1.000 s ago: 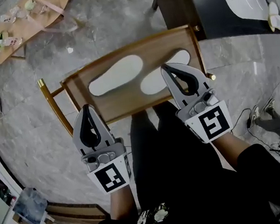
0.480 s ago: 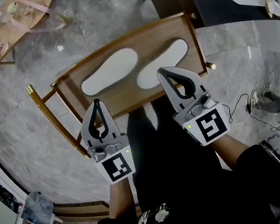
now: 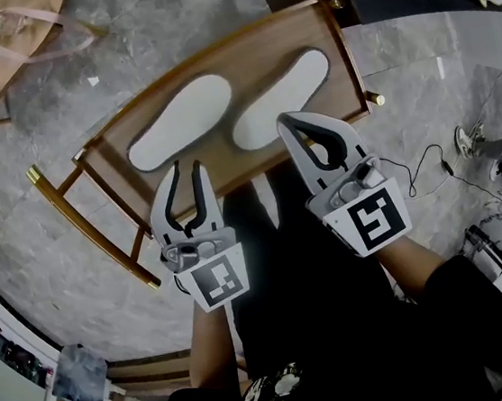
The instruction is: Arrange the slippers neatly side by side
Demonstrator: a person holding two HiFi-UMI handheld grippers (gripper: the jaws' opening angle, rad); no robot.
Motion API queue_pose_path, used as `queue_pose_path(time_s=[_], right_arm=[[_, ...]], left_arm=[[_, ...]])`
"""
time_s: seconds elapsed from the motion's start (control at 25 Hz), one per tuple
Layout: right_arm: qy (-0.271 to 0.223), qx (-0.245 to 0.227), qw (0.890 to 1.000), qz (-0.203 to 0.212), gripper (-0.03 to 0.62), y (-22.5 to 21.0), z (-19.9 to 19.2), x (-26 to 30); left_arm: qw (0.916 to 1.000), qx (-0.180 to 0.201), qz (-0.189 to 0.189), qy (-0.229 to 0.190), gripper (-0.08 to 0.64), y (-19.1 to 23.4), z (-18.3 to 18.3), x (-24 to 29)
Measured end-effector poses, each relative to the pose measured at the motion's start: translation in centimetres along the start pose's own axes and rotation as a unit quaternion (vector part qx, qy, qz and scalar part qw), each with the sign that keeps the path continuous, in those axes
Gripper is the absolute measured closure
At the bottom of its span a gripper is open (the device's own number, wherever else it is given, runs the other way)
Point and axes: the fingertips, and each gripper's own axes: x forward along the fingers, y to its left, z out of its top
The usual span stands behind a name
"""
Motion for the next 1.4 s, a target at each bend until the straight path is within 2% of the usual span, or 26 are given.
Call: queue_pose_path(time_s=[0.04, 0.2, 0.36, 0.56, 0.68, 0.84, 0.92, 1.08, 1.2, 1.4], right_arm=[[0.002, 0.003, 1.0, -0.001, 0.595, 0.0, -0.2, 0.0], [0.011, 0.013, 1.0, -0.004, 0.595, 0.0, -1.3, -0.1], [0.011, 0.025, 1.0, -0.009, 0.595, -0.1, -2.0, 0.0], [0.019, 0.031, 0.999, -0.013, 0.595, -0.4, -3.0, 0.1], [0.024, 0.036, 0.999, -0.01, 0.595, -0.3, -3.5, 0.2], [0.029, 0.032, 0.999, -0.004, 0.595, 0.0, -4.0, 0.3], [0.032, 0.033, 0.999, -0.003, 0.595, 0.2, -4.4, 0.3], [0.038, 0.037, 0.999, -0.004, 0.595, 0.4, -4.8, 0.3], [0.041, 0.037, 0.998, -0.002, 0.595, 0.4, -5.0, 0.3], [0.044, 0.041, 0.998, -0.002, 0.595, 0.4, -5.4, 0.4]], left_arm=[[1.0, 0.002, -0.007, 0.006, 0.457, -0.4, -0.4, 0.3], [0.9978, 0.023, -0.047, 0.042, 0.34, -2.0, -2.6, 2.1], [0.9951, 0.058, -0.064, 0.048, 0.314, -2.9, -3.9, 3.3], [0.9892, 0.083, -0.085, 0.086, 0.279, -3.8, -6.7, 5.1], [0.983, 0.122, -0.087, 0.106, 0.275, -3.8, -8.2, 6.2], [0.9666, 0.194, -0.1, 0.134, 0.276, -3.9, -10.2, 7.5], [0.9595, 0.216, -0.106, 0.146, 0.276, -3.9, -11.0, 7.9], [0.9506, 0.235, -0.106, 0.174, 0.276, -4.0, -12.6, 8.1], [0.9475, 0.234, -0.098, 0.194, 0.276, -3.7, -13.5, 8.3], [0.943, 0.258, -0.079, 0.194, 0.28, -3.4, -13.4, 9.0]])
